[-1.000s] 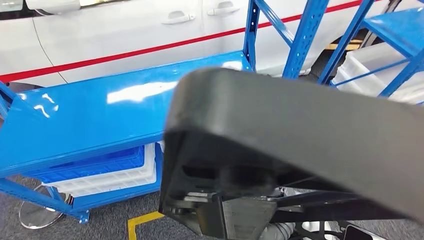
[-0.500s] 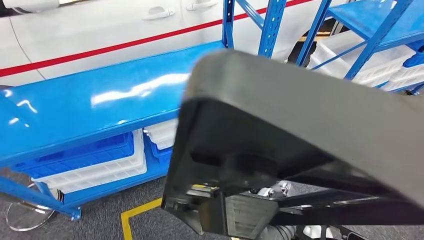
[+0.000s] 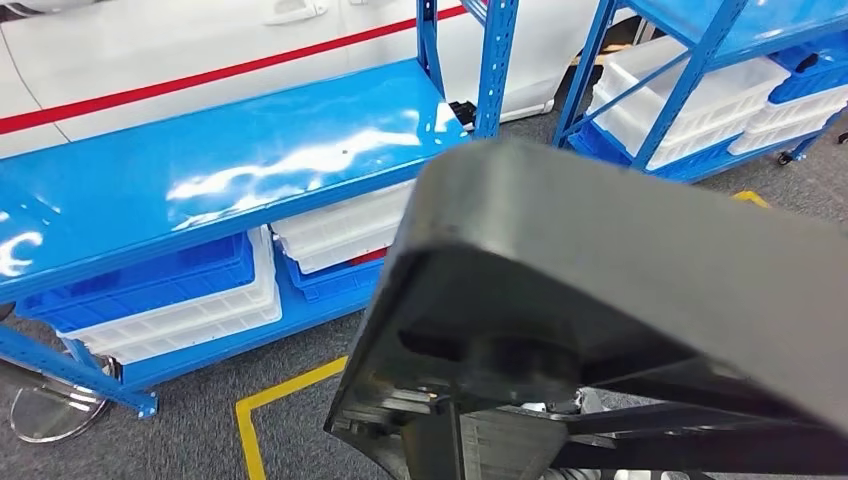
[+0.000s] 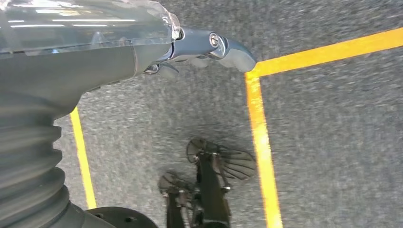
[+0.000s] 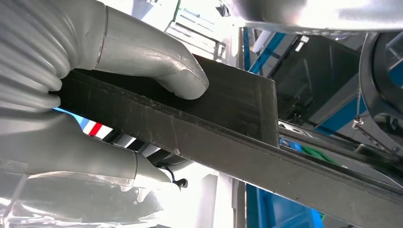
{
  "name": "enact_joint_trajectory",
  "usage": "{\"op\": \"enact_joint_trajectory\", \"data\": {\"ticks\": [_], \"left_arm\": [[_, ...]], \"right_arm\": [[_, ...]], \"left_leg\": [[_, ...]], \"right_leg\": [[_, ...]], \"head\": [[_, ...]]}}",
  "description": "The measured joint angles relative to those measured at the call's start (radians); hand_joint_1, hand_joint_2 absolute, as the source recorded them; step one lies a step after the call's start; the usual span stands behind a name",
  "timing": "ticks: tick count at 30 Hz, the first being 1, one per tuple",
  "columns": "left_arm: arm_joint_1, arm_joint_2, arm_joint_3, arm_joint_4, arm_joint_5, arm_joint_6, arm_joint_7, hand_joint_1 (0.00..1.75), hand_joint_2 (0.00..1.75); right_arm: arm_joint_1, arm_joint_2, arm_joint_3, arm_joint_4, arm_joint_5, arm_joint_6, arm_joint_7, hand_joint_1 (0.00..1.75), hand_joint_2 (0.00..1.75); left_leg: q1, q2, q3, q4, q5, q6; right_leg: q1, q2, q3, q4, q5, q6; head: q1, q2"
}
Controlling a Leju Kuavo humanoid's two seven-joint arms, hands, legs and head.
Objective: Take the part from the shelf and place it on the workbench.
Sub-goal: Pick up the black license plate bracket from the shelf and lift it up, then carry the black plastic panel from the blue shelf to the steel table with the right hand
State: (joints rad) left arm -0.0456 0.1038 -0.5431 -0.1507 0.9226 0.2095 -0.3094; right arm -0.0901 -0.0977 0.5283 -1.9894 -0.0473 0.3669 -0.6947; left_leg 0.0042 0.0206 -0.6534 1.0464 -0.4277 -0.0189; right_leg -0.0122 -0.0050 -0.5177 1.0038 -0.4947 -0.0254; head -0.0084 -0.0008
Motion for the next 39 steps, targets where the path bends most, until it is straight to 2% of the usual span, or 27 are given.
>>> {"op": "enact_joint_trajectory", "data": {"ticks": [3, 4, 5, 6, 8, 9, 10, 11, 13, 15, 18, 19, 20, 21, 22, 24, 26, 28, 29, 30, 31, 33, 34, 35, 36, 37, 39], "left_arm": [[0.003, 0.0, 0.0, 0.001, 0.009, 0.002, -0.002, 0.0, 1.75], [0.003, 0.0, 0.0, 0.001, 0.013, 0.003, -0.003, 0.0, 1.75], [0.003, 0.0, 0.0, 0.001, 0.016, 0.004, -0.004, 0.0, 1.75], [0.003, 0.0, 0.0, 0.001, 0.019, 0.005, -0.006, 0.0, 1.75], [0.002, 0.0, 0.0, 0.001, 0.026, 0.008, -0.014, 0.0, 1.75], [0.002, 0.0, 0.0, 0.001, 0.028, 0.011, -0.017, 0.0, 1.75], [0.002, 0.0, 0.0, 0.001, 0.031, 0.014, -0.019, 0.0, 1.75], [0.002, 0.0, 0.0, 0.001, 0.032, 0.017, -0.019, 0.0, 1.75], [0.003, -0.001, 0.0, 0.001, 0.034, 0.021, -0.016, 0.0, 1.75], [0.003, -0.001, 0.0, 0.001, 0.038, 0.022, -0.01, 0.0, 1.75], [0.004, -0.001, 0.0, 0.001, 0.048, 0.023, -0.002, 0.0, 1.75], [0.005, -0.001, 0.0, 0.001, 0.05, 0.023, 0.0, 0.0, 1.75], [0.006, -0.001, 0.0, 0.001, 0.051, 0.025, 0.001, 0.0, 1.75], [0.006, -0.001, 0.0, 0.001, 0.052, 0.027, 0.001, 0.0, 1.75], [0.005, -0.001, 0.0, 0.001, 0.054, 0.03, 0.0, 0.0, 1.75], [0.005, -0.004, 0.0, 0.001, 0.059, 0.036, -0.004, 0.0, 1.75], [0.005, -0.007, 0.0, 0.001, 0.061, 0.038, -0.009, 0.0, 1.75], [0.004, -0.007, 0.0, 0.001, 0.061, 0.04, -0.013, 0.0, 1.75], [0.003, -0.007, 0.0, 0.001, 0.061, 0.04, -0.014, 0.0, 1.75], [0.002, -0.007, 0.0, 0.001, 0.061, 0.041, -0.015, 0.0, 1.75], [0.001, -0.006, 0.0, 0.001, 0.061, 0.041, -0.016, 0.0, 1.75], [0.002, -0.005, 0.0, 0.001, 0.061, 0.042, -0.017, 0.0, 1.75], [0.003, -0.003, 0.0, 0.002, 0.061, 0.042, -0.017, 0.0, 1.75], [0.004, -0.002, 0.0, 0.002, 0.061, 0.042, -0.017, 0.0, 1.75], [0.005, -0.001, 0.0, 0.002, 0.062, 0.042, -0.017, 0.0, 1.75], [0.005, -0.001, 0.0, 0.002, 0.064, 0.042, -0.017, 0.0, 1.75], [0.004, 0.002, 0.0, 0.002, 0.067, 0.043, -0.016, 0.0, 1.75]], "right_arm": [[0.001, 0.0, 0.0, 0.0, -0.004, 0.012, 0.0, 1.71, 1.75], [0.001, 0.0, 0.0, 0.001, -0.006, 0.017, 0.0, 1.71, 1.75], [0.002, 0.0, 0.0, 0.002, -0.007, 0.022, 0.0, 1.71, 1.75], [0.002, 0.0, 0.0, 0.004, -0.008, 0.026, 0.0, 1.71, 1.75], [0.001, 0.001, 0.0, 0.007, -0.009, 0.032, 0.0, 1.71, 1.75], [0.0, 0.001, 0.0, 0.008, -0.01, 0.032, 0.0, 1.71, 1.75], [-0.001, 0.001, 0.0, 0.009, -0.009, 0.032, 0.0, 1.71, 1.75], [-0.002, 0.001, 0.0, 0.009, -0.007, 0.03, 0.0, 1.71, 1.75], [-0.004, 0.001, 0.0, 0.01, -0.002, 0.028, 0.001, 1.71, 1.75], [-0.005, 0.001, 0.001, 0.012, -0.002, 0.028, 0.001, 1.71, 1.75], [-0.005, 0.0, 0.0, 0.02, -0.019, 0.04, 0.001, 1.71, 1.75], [-0.005, -0.001, -0.001, 0.024, -0.025, 0.045, 0.001, 1.71, 1.75], [-0.005, -0.001, -0.001, 0.028, -0.029, 0.048, 0.001, 1.71, 1.75], [-0.005, -0.002, -0.002, 0.032, -0.031, 0.05, 0.001, 1.71, 1.75], [-0.006, -0.002, -0.003, 0.036, -0.034, 0.051, 0.001, 1.71, 1.75], [-0.013, -0.002, -0.008, 0.041, -0.037, 0.051, 0.001, 1.71, 1.75], [-0.021, -0.003, -0.013, 0.045, -0.037, 0.051, 0.0, 1.71, 1.75], [-0.024, -0.004, -0.017, 0.048, -0.037, 0.05, 0.0, 1.71, 1.75], [-0.025, -0.004, -0.018, 0.049, -0.037, 0.049, 0.0, 1.71, 1.75], [-0.026, -0.004, -0.019, 0.05, -0.037, 0.049, 0.0, 1.71, 1.75], [-0.028, -0.004, -0.019, 0.051, -0.037, 0.049, 0.0, 1.71, 1.75], [-0.031, -0.004, -0.019, 0.052, -0.037, 0.048, 0.0, 1.71, 1.75], [-0.03, -0.004, -0.02, 0.053, -0.036, 0.046, 0.0, 1.71, 1.75], [-0.029, -0.004, -0.02, 0.055, -0.036, 0.045, 0.0, 1.71, 1.75], [-0.028, -0.004, -0.02, 0.055, -0.036, 0.044, 0.0, 1.71, 1.75], [-0.027, -0.004, -0.02, 0.056, -0.037, 0.044, 0.0, 1.71, 1.75], [-0.027, -0.004, -0.021, 0.057, -0.044, 0.044, 0.0, 1.71, 1.75]], "left_leg": [[0.004, -0.011, -0.045, 0.168, -0.139, -0.009], [0.006, -0.012, -0.049, 0.22, -0.155, -0.011], [0.007, -0.012, -0.043, 0.247, -0.15, -0.014], [0.01, -0.012, -0.02, 0.238, -0.125, -0.016], [0.018, -0.014, 0.07, 0.128, -0.077, -0.021], [0.019, -0.017, 0.124, 0.051, -0.076, -0.021], [0.019, -0.02, 0.161, -0.008, -0.086, -0.019], [0.018, -0.023, 0.181, -0.043, -0.1, -0.014], [0.015, -0.022, 0.18, -0.056, -0.101, 0.003], [0.014, -0.016, 0.173, -0.056, -0.089, 0.022], [0.007, -0.002, 0.157, -0.055, -0.073, 0.04], [0.002, 0.004, 0.151, -0.054, -0.07, 0.042], [-0.003, 0.01, 0.147, -0.052, -0.067, 0.044], [-0.008, 0.017, 0.144, -0.051, -0.066, 0.045], [-0.013, 0.024, 0.143, -0.051, -0.066, 0.046], [-0.021, 0.04, 0.144, -0.05, -0.066, 0.045], [-0.022, 0.06, 0.141, -0.049, -0.066, 0.042], [-0.023, 0.081, 0.141, -0.049, -0.066, 0.036], [-0.024, 0.077, 0.14, -0.045, -0.073, 0.032], [-0.023, 0.061, 0.134, -0.027, -0.088, 0.028], [-0.02, 0.038, 0.118, 0.012, -0.115, 0.022], [-0.009, -0.004, 0.064, 0.137, -0.181, 0.01], [-0.004, -0.009, 0.038, 0.196, -0.204, 0.005], [0.001, -0.011, 0.025, 0.228, -0.208, 0.0], [0.005, -0.012, 0.028, 0.222, -0.192, -0.005], [0.01, -0.016, 0.05, 0.177, -0.16, -0.011], [0.02, -0.05, 0.113, 0.044, -0.099, -0.021]], "right_leg": [[0.001, 0.0, -0.038, 0.0, 0.033, -0.011], [0.001, 0.0, -0.052, 0.001, 0.044, -0.011], [0.001, 0.0, -0.066, 0.002, 0.054, -0.008], [0.0, 0.0, -0.081, 0.004, 0.063, -0.005], [-0.002, 0.002, -0.108, 0.01, 0.078, 0.006], [-0.001, 0.003, -0.119, 0.015, 0.084, 0.012], [0.0, 0.003, -0.126, 0.02, 0.09, 0.018], [0.002, 0.003, -0.129, 0.023, 0.097, 0.025], [0.001, 0.004, -0.132, 0.024, 0.106, 0.038], [-0.003, 0.004, -0.148, 0.054, 0.08, 0.049], [-0.002, 0.004, -0.219, 0.234, -0.027, 0.052], [-0.001, 0.004, -0.237, 0.288, -0.048, 0.051], [0.001, 0.004, -0.238, 0.309, -0.051, 0.047], [0.004, 0.003, -0.218, 0.288, -0.036, 0.04], [0.01, -0.002, -0.179, 0.231, -0.009, 0.029], [0.029, -0.043, -0.095, 0.09, 0.029, -0.003], [0.046, -0.074, -0.062, 0.023, 0.035, -0.022], [0.046, -0.058, -0.062, 0.011, 0.043, -0.024], [0.041, -0.048, -0.06, 0.003, 0.048, -0.024], [0.036, -0.039, -0.059, -0.005, 0.055, -0.025], [0.03, -0.029, -0.059, -0.012, 0.061, -0.026], [0.027, -0.009, -0.065, -0.014, 0.068, -0.027], [0.026, 0.002, -0.069, -0.012, 0.07, -0.026], [0.023, 0.015, -0.073, -0.009, 0.072, -0.024], [0.02, 0.028, -0.077, -0.005, 0.074, -0.02], [0.016, 0.041, -0.081, 0.001, 0.075, -0.016], [0.01, 0.063, -0.092, 0.018, 0.074, -0.005]], "head": [[0.0, 0.0], [0.0, 0.0], [0.0, 0.0], [0.0, 0.0], [0.0, 0.0], [0.0, 0.0], [0.0, 0.0], [0.0, 0.0], [0.001, 0.0], [0.001, 0.0], [0.001, 0.0], [0.001, 0.0], [0.001, 0.0], [0.001, 0.0], [0.001, 0.0], [0.0, 0.0], [0.0, 0.0], [0.0, 0.0], [0.0, 0.0], [-0.001, 0.0], [-0.001, 0.0], [-0.002, 0.0], [-0.002, 0.0], [-0.002, 0.0], [-0.002, 0.0], [-0.002, 0.0], [-0.002, 0.0]]}}
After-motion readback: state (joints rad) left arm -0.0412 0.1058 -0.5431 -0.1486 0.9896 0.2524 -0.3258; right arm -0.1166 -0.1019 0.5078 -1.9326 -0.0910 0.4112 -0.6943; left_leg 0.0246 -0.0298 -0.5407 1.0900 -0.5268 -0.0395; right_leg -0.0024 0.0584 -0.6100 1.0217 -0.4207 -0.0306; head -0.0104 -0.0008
